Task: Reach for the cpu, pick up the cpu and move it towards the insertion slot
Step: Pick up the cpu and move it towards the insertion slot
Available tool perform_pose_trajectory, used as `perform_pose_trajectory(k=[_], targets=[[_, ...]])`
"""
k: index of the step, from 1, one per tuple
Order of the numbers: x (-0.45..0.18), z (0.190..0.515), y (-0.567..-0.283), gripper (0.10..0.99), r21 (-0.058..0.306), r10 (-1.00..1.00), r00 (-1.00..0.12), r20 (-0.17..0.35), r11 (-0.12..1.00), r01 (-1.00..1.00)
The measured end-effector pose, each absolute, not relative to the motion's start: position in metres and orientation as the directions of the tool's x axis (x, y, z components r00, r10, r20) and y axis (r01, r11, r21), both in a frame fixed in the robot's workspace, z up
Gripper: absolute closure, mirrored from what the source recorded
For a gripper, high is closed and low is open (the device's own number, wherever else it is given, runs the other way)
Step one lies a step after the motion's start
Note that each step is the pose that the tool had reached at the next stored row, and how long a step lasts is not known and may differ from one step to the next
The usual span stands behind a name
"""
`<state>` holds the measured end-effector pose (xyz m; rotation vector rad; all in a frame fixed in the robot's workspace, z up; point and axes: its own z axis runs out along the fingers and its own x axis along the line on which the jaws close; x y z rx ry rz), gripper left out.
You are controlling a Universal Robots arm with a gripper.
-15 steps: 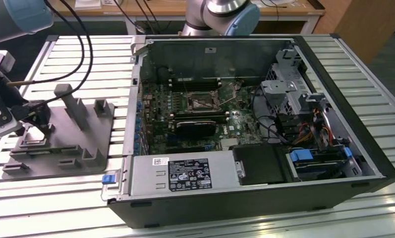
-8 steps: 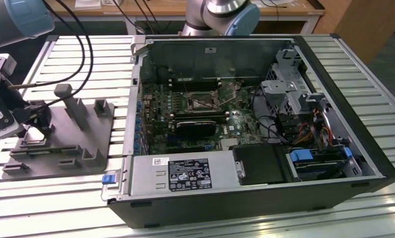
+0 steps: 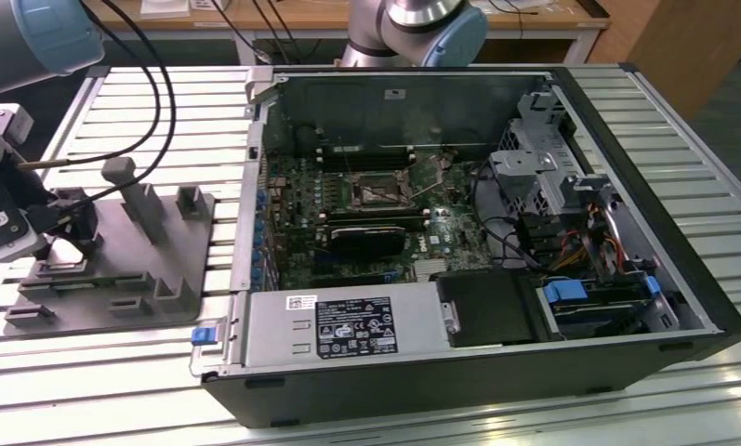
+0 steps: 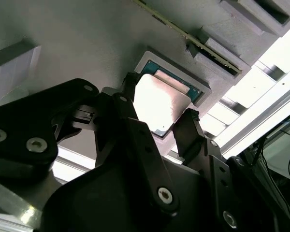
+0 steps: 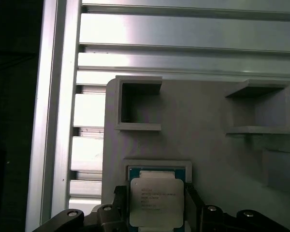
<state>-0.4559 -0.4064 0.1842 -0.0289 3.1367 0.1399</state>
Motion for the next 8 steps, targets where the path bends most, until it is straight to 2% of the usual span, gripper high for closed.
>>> perform_pose_trajectory(k=[8], targets=[[-0.4559,0.1823,-0.4064,0.498,0.089,-0.018,-1.0,-0.002,0.996,-0.018]])
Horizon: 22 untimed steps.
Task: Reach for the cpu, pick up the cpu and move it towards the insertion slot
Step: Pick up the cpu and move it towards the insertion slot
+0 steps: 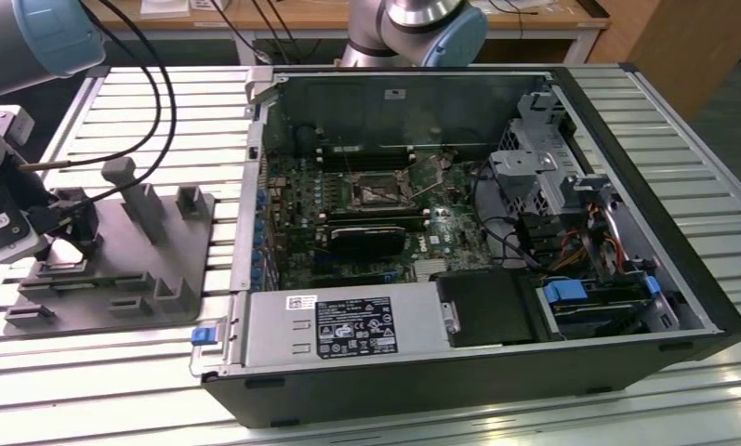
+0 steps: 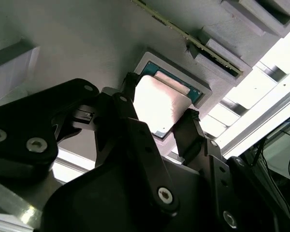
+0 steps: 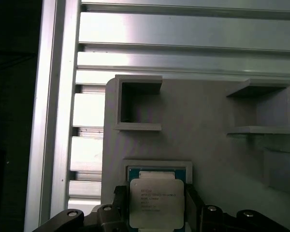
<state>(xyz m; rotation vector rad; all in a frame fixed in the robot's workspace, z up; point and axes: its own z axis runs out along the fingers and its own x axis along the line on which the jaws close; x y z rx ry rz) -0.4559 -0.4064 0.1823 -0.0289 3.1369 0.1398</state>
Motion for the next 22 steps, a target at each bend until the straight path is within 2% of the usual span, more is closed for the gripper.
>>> perform_pose_trajectory(k=[11,22], targets=[[-0.456,0.183,-0.406,0.545,0.089,-0.018,-1.0,-0.003,0.996,-0.018],[-0.456,0.208,-0.406,0.545,0.089,-0.018,-1.0,-0.002,0.996,-0.018]])
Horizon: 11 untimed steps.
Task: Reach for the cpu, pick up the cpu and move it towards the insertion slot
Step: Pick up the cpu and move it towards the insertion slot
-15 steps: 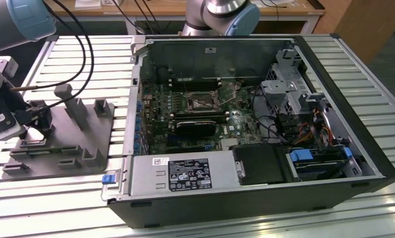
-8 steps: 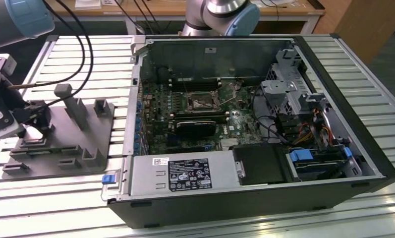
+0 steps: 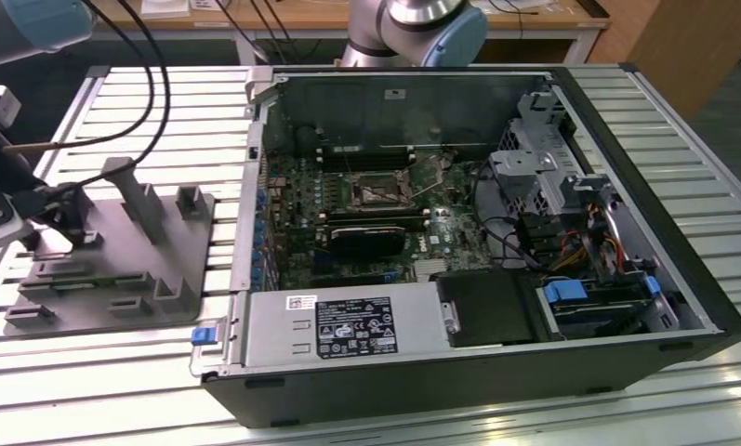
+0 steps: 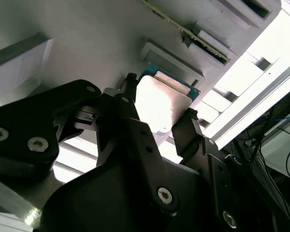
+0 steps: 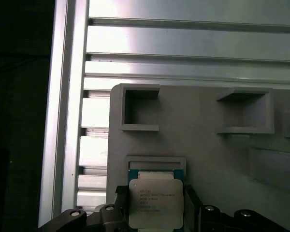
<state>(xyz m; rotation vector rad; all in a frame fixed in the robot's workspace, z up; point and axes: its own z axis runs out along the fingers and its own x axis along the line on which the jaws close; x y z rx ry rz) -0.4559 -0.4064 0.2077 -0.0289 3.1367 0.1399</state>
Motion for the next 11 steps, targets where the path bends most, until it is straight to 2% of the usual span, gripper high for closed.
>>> perform_pose_trajectory(k=[11], targets=[[-0.456,0.239,-0.406,0.545,0.089,-0.018,-1.0,-0.003,0.996,-0.018]])
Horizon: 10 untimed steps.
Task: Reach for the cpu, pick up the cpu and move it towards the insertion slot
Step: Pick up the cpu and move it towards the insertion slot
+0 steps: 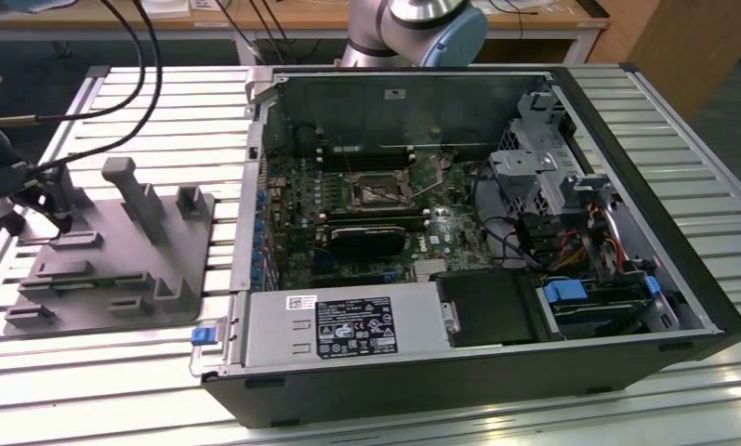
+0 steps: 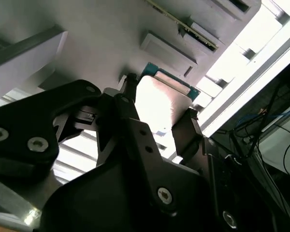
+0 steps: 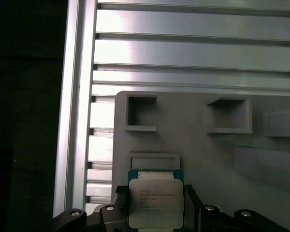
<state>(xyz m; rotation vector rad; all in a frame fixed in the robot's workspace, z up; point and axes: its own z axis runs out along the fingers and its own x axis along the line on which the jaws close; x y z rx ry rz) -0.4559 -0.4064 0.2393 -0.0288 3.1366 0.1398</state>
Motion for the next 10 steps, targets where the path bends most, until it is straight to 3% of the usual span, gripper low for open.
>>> perform_pose_trajectory(k=[10], targets=[[-0.456,0.273,-0.406,0.545,0.089,-0.018,-1.0,-0.003,0.996,-0.018]])
